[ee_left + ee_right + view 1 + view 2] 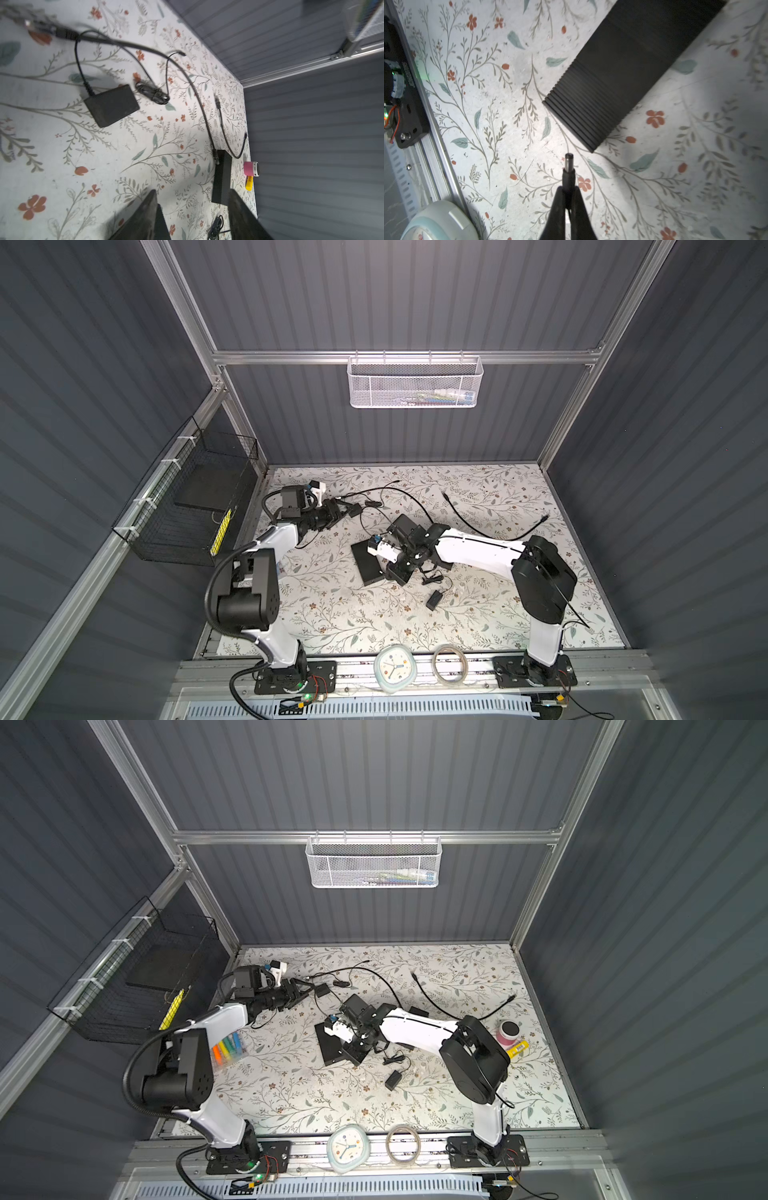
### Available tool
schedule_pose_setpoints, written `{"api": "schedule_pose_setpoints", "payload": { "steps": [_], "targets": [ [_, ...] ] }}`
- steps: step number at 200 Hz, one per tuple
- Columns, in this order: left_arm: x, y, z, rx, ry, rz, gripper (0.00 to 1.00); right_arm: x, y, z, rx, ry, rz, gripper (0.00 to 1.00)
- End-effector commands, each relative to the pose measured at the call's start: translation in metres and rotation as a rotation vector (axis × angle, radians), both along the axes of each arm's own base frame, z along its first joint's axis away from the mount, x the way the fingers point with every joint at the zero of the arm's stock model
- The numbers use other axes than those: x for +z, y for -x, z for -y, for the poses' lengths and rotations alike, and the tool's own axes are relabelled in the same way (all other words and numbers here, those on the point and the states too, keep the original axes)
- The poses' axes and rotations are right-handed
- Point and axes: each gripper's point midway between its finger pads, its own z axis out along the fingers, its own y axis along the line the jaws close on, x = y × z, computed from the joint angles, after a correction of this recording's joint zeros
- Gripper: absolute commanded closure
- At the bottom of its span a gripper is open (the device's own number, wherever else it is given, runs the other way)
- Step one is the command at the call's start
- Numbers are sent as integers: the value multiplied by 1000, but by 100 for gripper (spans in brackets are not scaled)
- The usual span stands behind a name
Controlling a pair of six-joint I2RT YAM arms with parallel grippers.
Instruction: Insert the plug into the switch port
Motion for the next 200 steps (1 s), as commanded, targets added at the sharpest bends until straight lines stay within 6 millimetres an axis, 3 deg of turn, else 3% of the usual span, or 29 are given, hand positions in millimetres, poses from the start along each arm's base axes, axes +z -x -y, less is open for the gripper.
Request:
{"api": "schedule_pose_setpoints", "payload": {
  "steps": [1,27,79,145,200],
  "targets": [
    [-14,-9,6,-19,9,-19,46,-27,16,8,11,88,-64,100],
    [-34,-12,17,-56,-52,-48,47,-31,28,-2,41,72,-111,100],
    [-55,-4,40,-123,-75,-74,48,-44,22,-16,-10,47,-140,100],
    [-82,7,42,-141,-84,-119,48,-48,10,-26,-61,37,-133,100],
    [-87,14,41,-148,-86,-133,48,-51,-1,-24,-109,48,-123,100]
  ]
}}
